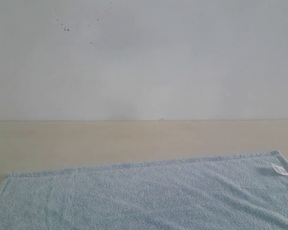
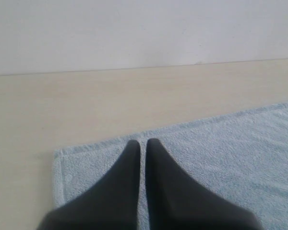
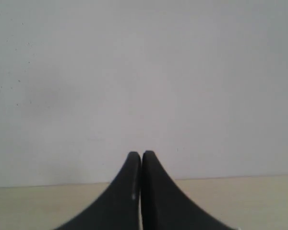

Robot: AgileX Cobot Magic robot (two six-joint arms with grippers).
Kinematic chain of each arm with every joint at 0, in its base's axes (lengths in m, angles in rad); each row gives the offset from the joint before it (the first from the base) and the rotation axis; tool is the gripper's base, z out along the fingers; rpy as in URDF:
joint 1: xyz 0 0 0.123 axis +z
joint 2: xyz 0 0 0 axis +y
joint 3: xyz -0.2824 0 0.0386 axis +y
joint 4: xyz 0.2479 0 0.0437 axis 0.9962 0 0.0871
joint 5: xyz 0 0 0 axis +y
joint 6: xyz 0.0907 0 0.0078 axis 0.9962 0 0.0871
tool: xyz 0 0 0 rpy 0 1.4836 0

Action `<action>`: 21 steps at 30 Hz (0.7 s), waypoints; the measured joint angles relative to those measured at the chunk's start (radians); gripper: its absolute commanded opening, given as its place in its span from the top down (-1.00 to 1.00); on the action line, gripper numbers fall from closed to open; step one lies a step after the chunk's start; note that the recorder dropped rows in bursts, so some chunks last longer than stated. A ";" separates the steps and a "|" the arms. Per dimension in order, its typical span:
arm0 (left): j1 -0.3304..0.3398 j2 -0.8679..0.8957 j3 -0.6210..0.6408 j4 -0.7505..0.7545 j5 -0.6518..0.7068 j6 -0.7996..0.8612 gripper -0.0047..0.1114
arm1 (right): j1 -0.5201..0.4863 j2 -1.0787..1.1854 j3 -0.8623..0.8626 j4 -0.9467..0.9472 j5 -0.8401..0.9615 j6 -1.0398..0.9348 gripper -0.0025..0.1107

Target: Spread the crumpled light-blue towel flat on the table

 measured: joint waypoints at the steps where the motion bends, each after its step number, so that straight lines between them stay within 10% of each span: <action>1: 0.000 -0.016 0.000 -0.007 0.020 0.000 0.85 | 0.020 -0.013 0.000 0.004 0.036 0.000 0.96; 21: 0.000 -0.099 0.000 -0.020 0.087 0.000 0.85 | 0.067 -0.058 0.000 0.011 0.228 0.004 0.96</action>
